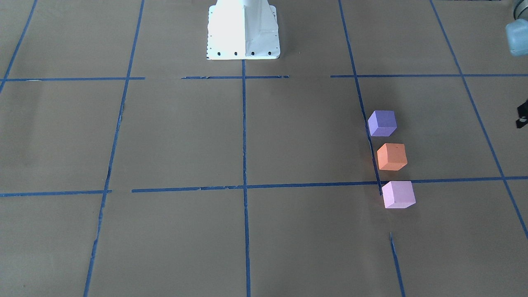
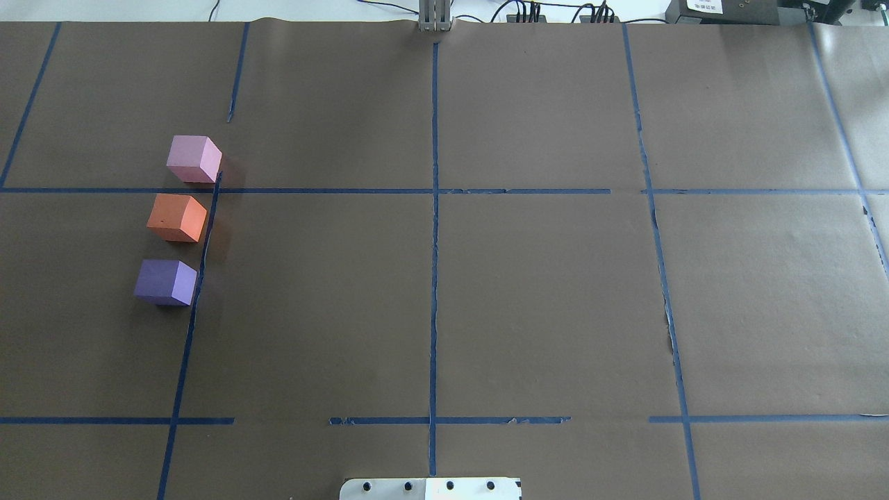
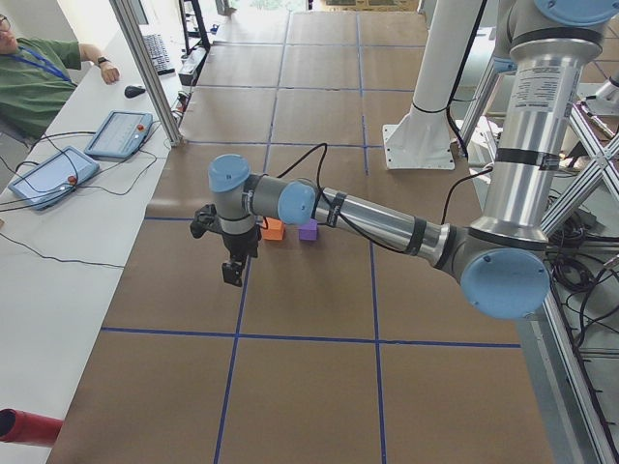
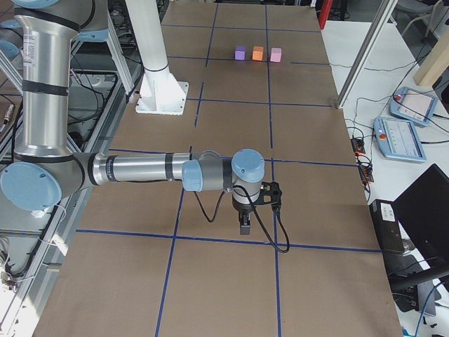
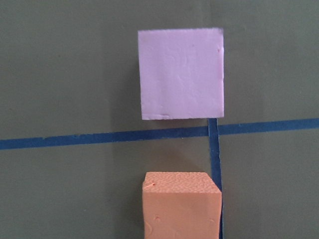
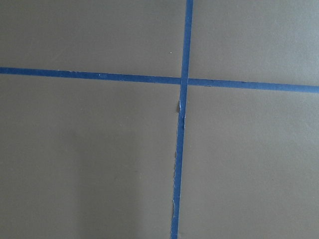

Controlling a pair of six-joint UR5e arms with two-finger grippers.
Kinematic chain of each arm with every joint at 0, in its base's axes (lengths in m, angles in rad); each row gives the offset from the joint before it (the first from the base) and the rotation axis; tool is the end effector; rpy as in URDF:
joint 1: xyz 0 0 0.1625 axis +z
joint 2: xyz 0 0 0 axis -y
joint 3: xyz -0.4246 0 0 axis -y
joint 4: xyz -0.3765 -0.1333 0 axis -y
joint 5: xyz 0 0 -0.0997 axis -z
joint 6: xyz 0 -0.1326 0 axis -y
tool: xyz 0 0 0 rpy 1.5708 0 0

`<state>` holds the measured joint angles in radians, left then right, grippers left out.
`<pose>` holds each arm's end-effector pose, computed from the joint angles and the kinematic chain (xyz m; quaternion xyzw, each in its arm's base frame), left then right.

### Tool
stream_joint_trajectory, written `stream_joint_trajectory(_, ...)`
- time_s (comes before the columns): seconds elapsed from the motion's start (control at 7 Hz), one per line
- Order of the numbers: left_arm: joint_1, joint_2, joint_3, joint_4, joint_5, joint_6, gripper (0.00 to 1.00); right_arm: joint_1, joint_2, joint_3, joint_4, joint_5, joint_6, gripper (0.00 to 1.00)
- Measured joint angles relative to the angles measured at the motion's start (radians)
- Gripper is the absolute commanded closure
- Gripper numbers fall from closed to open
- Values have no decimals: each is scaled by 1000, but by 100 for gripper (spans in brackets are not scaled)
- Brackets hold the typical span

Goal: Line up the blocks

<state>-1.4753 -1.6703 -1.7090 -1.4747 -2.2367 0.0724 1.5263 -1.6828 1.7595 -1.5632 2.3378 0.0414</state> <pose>-0.0014 -0.5240 0.5855 0.0631 0.3268 0.1021 0.9375 0.0219 -0.4367 0.6423 0.0230 -0.3752 -0.0172 0.9265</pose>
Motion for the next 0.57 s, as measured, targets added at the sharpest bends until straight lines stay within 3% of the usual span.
stream_joint_trajectory(0.29, -108, 80, 62, -47, -100, 91, 0, 0, 0, 0, 0, 0, 0, 0)
stream_joint_trajectory(0.57, -123, 105, 84, -85, -133, 108, 0, 0, 0, 0, 0, 0, 0, 0)
